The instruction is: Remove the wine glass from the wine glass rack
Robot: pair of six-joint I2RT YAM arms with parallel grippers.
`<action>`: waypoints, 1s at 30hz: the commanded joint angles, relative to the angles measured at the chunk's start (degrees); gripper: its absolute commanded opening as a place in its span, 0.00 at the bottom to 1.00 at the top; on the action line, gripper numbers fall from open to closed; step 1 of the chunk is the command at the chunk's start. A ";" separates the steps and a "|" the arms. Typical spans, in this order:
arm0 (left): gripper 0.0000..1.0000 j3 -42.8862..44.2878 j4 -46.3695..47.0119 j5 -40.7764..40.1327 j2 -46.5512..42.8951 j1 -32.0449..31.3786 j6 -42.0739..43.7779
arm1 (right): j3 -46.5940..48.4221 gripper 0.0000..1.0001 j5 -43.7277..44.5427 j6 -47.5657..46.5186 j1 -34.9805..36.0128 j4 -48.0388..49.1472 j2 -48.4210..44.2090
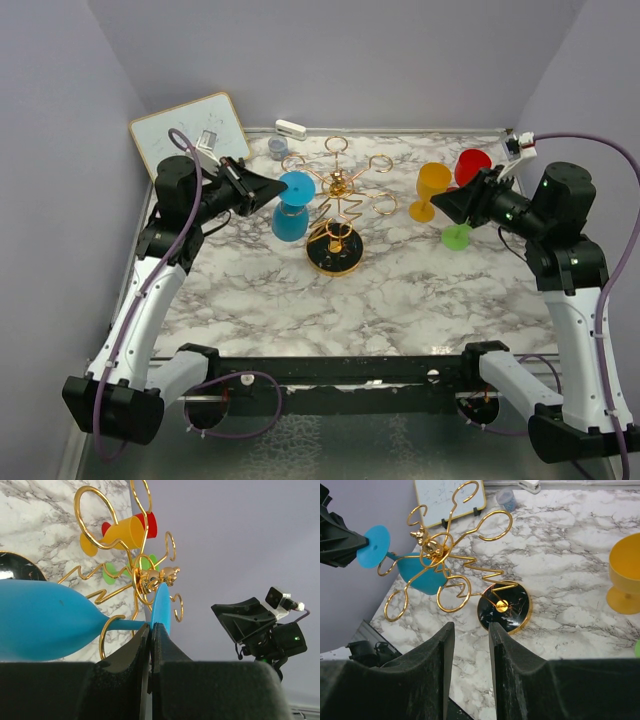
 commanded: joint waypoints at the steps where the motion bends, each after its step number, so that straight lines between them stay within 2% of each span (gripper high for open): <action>1: 0.00 3.66 -4.09 -0.30 1.04 -0.32 5.87 | -1.33 0.33 -1.17 0.93 -0.14 2.50 -0.29; 21: 0.00 9.24 -8.17 -5.13 6.15 -4.79 9.98 | -3.21 0.33 -1.40 1.85 -0.19 4.26 -0.15; 30: 0.00 12.85 -12.76 -13.98 6.87 -5.44 14.22 | -2.91 0.33 -1.75 1.90 -0.15 4.31 -0.14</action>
